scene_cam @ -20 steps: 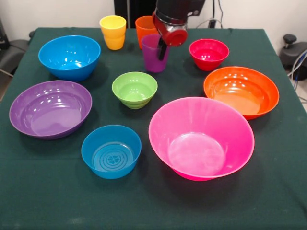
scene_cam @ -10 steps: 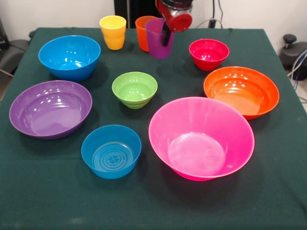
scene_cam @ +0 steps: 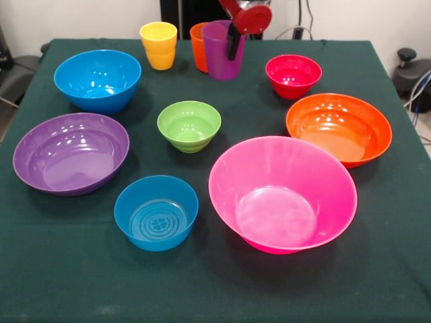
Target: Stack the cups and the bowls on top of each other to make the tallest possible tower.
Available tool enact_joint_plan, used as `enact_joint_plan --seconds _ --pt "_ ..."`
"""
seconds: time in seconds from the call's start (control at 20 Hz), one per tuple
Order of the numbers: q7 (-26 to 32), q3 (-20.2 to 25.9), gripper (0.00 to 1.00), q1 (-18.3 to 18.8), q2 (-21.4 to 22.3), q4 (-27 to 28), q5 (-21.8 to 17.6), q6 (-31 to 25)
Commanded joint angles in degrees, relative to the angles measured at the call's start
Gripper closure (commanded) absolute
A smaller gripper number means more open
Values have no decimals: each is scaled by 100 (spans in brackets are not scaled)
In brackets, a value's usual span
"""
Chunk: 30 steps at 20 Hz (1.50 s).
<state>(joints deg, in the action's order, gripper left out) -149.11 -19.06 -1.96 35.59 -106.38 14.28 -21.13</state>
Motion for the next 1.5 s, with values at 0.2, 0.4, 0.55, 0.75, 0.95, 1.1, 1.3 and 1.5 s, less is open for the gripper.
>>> enact_joint_plan --seconds 0.2,0.4,0.55,0.75,0.95,1.1,1.3,1.5 --pt "-309 444 100 332 -270 651 39 -230" --pt "-280 408 100 400 -305 851 -4 -415" --pt "-372 323 100 341 -345 994 -6 -557" --pt "-446 289 100 325 -438 1169 19 -678" --pt "-597 215 100 243 -664 1394 72 -654" --pt "-658 177 100 192 -808 1501 95 -610" --pt "-665 179 100 204 -954 1617 125 -545" --pt "-590 168 100 268 -1055 1774 101 -645"
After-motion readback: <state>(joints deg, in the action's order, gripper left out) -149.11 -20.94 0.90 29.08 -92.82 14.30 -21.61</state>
